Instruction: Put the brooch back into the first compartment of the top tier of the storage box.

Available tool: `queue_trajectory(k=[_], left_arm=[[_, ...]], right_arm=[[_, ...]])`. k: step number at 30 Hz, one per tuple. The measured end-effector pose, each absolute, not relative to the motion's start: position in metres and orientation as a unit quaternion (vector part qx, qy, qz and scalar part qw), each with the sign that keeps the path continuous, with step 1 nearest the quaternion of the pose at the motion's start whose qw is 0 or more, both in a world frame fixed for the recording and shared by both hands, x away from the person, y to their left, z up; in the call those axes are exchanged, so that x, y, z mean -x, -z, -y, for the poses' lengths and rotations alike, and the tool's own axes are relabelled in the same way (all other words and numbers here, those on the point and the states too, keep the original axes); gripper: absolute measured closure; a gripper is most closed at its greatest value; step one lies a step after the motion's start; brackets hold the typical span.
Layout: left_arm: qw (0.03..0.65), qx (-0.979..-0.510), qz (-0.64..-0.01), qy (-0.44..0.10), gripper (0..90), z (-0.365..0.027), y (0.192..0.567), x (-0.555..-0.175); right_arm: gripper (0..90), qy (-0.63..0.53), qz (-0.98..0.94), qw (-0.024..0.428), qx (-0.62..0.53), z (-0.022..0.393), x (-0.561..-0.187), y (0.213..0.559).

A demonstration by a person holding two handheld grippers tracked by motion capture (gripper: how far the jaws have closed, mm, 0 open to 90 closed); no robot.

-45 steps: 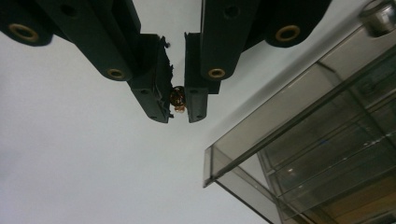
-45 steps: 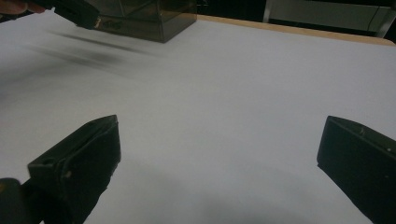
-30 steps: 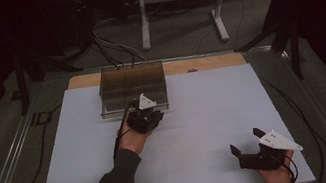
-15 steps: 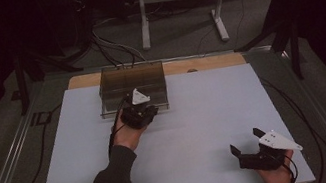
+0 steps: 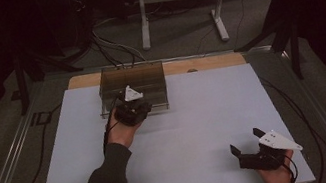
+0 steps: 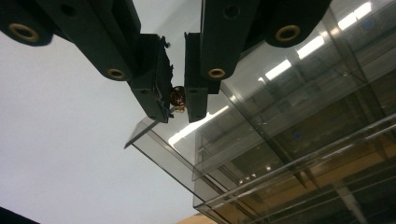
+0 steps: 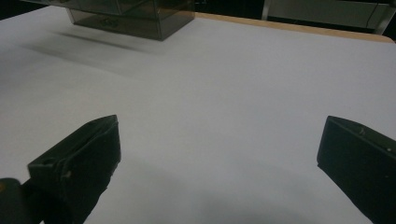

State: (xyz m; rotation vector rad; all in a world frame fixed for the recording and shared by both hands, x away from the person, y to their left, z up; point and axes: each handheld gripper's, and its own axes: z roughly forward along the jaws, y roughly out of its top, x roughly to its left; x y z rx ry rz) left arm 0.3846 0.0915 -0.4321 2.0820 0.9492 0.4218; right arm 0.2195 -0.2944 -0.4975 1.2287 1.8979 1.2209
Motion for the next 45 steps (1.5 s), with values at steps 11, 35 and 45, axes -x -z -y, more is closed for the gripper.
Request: queue_trajectory(k=[11,35,45], left_arm=[[0.396,-0.816,-0.384,-0.172,81.9,-0.102,0.428,-0.389],[0.383,-0.802,-0.415,-0.195,81.9,-0.136,0.421,-0.402],[0.378,-0.797,-0.426,-0.200,81.9,-0.145,0.421,-0.405]], right_arm=[[0.0,-0.456,-0.709,0.281,-0.459,0.294,-0.219,0.498],[0.0,-0.455,-0.709,0.280,-0.460,0.294,-0.220,0.498],[0.0,-0.455,-0.710,0.280,-0.459,0.294,-0.220,0.498]])
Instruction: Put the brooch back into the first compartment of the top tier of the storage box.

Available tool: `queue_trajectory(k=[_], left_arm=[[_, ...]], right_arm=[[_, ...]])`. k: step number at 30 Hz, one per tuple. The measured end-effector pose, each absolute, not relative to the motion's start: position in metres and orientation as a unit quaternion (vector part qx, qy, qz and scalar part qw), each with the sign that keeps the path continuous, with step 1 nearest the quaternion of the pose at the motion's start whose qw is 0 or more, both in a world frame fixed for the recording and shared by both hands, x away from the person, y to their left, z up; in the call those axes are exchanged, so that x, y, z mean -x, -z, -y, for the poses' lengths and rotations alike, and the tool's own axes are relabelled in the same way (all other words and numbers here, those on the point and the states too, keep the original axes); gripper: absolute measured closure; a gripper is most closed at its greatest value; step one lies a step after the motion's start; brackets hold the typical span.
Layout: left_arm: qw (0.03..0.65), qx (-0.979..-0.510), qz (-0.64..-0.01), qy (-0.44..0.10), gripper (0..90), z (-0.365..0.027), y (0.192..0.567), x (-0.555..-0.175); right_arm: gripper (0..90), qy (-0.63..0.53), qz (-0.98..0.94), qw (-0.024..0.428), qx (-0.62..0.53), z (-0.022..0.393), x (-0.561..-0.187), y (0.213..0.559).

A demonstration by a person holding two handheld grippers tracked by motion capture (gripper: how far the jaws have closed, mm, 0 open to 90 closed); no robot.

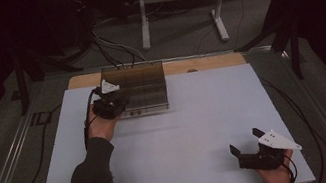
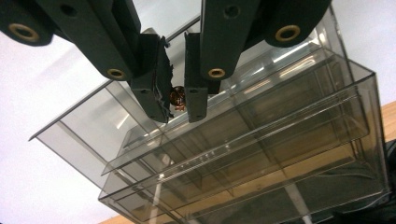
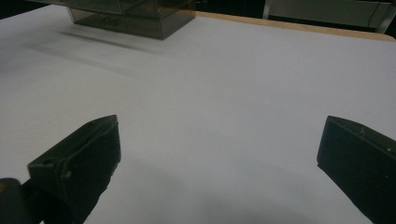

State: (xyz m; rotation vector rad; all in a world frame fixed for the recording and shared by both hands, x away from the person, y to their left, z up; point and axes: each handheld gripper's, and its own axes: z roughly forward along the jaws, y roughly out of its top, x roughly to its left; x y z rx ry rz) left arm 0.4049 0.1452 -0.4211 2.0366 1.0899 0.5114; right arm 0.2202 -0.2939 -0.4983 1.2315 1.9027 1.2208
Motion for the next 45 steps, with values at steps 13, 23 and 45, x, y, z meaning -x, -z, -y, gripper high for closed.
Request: queue_trajectory(k=[13,23,45], left_arm=[[0.371,-0.787,-0.447,-0.207,81.9,-0.158,0.423,-0.410],[0.363,-0.782,-0.460,-0.212,81.9,-0.168,0.424,-0.413],[0.325,-0.790,-0.475,-0.211,81.8,-0.178,0.437,-0.418]], right_arm=[[0.0,-0.456,-0.711,0.279,-0.457,0.293,-0.222,0.499],[0.0,-0.456,-0.712,0.278,-0.455,0.292,-0.222,0.499],[0.0,-0.455,-0.713,0.277,-0.456,0.292,-0.222,0.499]])
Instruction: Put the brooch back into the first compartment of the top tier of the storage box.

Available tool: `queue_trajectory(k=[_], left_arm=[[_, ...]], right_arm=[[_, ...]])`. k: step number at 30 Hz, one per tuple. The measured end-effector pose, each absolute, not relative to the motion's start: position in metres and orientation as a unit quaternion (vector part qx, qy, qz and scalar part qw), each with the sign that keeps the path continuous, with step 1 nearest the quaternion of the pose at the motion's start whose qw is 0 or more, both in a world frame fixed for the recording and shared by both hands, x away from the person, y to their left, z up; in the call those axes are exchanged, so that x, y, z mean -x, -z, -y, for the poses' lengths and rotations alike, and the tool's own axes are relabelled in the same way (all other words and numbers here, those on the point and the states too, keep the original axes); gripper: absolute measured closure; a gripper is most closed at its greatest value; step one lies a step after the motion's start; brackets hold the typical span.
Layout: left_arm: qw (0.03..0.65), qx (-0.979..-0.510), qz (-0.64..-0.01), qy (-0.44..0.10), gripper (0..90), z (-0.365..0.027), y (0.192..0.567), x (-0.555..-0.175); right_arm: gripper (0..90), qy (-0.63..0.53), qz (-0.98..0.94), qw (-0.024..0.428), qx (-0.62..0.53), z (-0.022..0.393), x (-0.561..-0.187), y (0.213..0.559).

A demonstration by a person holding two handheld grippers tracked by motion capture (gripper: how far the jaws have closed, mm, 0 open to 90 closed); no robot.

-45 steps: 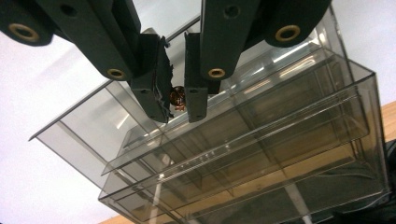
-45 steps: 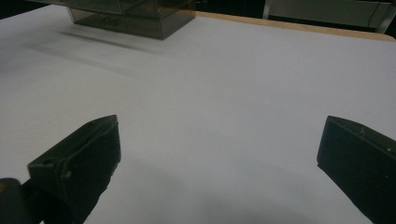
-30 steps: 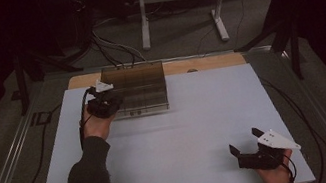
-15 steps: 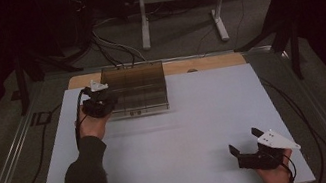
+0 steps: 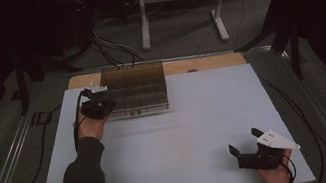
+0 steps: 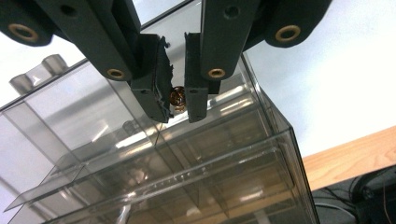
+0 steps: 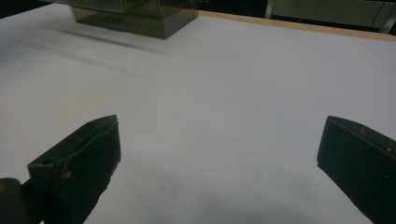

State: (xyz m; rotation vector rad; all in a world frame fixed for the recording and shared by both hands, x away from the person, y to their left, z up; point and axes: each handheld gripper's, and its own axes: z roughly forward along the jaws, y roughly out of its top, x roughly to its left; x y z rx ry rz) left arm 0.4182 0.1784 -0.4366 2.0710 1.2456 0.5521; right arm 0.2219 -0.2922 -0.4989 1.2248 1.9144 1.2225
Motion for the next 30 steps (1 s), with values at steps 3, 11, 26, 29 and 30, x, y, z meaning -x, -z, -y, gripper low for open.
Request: queue_trajectory(k=[3,11,26,29,30], left_arm=[[0.321,-0.792,-0.476,-0.208,81.8,-0.1785,0.4389,-0.4187],[0.319,-0.794,-0.476,-0.204,81.5,-0.1760,0.4405,-0.4197],[0.355,-0.751,-0.511,-0.220,30.8,-0.1779,0.4357,-0.4178],[0.351,-0.750,-0.516,-0.221,18.6,-0.1795,0.4352,-0.4178],[0.351,-0.750,-0.516,-0.221,18.6,-0.1795,0.4352,-0.4178]], right_arm=[[0.0,-0.455,-0.713,0.277,-0.456,0.2921,-0.2220,0.4989],[0.0,-0.455,-0.713,0.276,-0.456,0.2920,-0.2222,0.4991],[0.0,-0.455,-0.713,0.276,-0.457,0.2925,-0.2219,0.4990],[0.0,-0.455,-0.713,0.276,-0.457,0.2924,-0.2219,0.4989],[0.0,-0.455,-0.713,0.276,-0.456,0.2923,-0.2219,0.4989]])
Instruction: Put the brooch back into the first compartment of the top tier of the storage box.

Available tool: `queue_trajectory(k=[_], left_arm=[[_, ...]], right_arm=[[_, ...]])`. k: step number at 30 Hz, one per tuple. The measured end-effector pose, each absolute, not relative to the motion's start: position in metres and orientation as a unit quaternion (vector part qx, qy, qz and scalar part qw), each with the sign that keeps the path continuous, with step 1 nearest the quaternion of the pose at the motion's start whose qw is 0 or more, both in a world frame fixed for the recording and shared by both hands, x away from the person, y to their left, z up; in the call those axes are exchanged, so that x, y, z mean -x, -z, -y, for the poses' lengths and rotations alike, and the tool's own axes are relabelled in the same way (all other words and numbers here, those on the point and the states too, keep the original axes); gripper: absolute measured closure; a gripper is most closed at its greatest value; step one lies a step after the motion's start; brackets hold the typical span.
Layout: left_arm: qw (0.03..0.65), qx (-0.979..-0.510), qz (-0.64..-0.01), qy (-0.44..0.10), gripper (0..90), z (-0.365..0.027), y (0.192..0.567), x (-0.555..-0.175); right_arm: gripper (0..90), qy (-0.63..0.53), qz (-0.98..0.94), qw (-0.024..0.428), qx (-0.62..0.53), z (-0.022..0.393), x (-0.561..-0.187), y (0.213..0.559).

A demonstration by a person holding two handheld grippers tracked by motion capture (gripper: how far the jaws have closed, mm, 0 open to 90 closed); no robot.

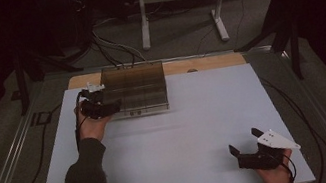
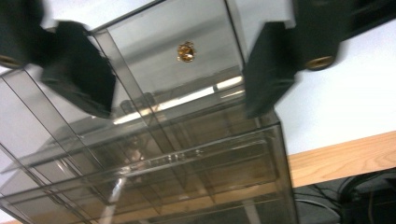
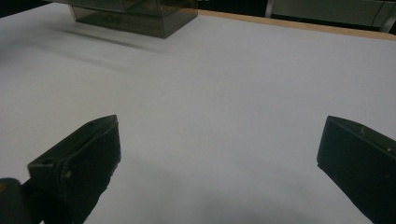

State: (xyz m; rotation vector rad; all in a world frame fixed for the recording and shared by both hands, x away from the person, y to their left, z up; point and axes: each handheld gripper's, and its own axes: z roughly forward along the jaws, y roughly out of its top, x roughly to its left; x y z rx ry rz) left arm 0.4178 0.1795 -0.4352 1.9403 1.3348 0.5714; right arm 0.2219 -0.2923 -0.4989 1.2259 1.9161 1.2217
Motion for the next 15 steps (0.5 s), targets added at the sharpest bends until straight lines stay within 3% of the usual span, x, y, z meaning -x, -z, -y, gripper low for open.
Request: queue_trajectory(k=[8,15], left_arm=[[0.375,-0.737,-0.528,-0.192,1.8,-0.189,0.435,-0.412],[0.396,-0.737,-0.516,-0.185,0.3,-0.193,0.437,-0.398]], right_arm=[[0.0,-0.454,-0.714,0.275,-0.456,0.292,-0.222,0.499],[0.0,-0.453,-0.716,0.275,-0.455,0.291,-0.222,0.499]])
